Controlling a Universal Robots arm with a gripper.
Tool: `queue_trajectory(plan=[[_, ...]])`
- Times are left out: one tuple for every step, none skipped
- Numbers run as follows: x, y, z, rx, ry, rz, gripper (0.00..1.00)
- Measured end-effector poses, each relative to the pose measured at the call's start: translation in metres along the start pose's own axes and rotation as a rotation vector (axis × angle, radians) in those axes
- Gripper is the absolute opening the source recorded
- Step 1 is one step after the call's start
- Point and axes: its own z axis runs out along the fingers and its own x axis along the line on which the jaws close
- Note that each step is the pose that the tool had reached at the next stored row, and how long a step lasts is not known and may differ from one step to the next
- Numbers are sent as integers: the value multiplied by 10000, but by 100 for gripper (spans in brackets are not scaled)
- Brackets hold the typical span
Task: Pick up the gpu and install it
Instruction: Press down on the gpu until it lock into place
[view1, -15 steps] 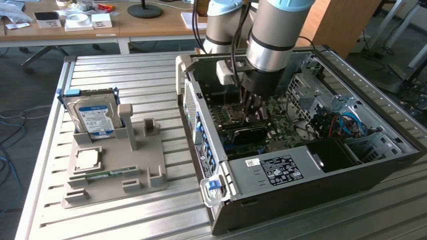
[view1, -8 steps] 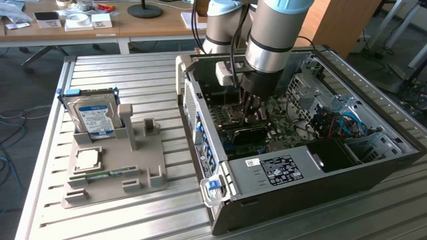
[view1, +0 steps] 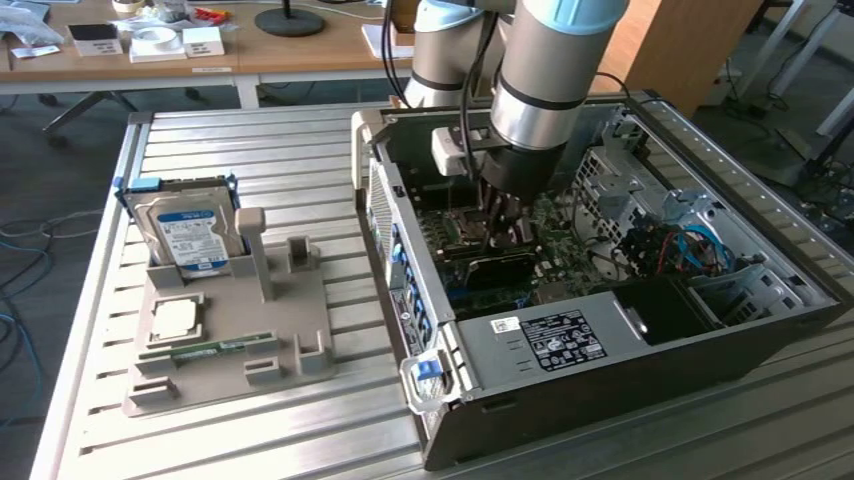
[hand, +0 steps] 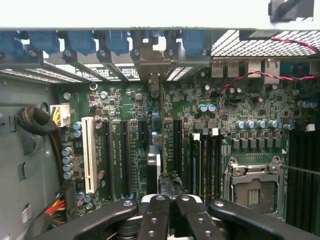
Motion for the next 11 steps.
queue_trajectory(plan=[[0,-5,0,0,0,-1,11],[0,-7,0,-1,1,0,11],[0,-7,0,0,1,2,11],[-1,-7,3,0,0,1,11],[-1,-8,8,1,-1,1,11],[0,-8,16,0,0,0,11],[1,-7,22,0,1,0,11],[1,-7,25,-1,2,0,11],[1,-7,25,-1,3,0,11],[1,-7,25,-1,3,0,11],[1,-7,26,-1,2,0,11]])
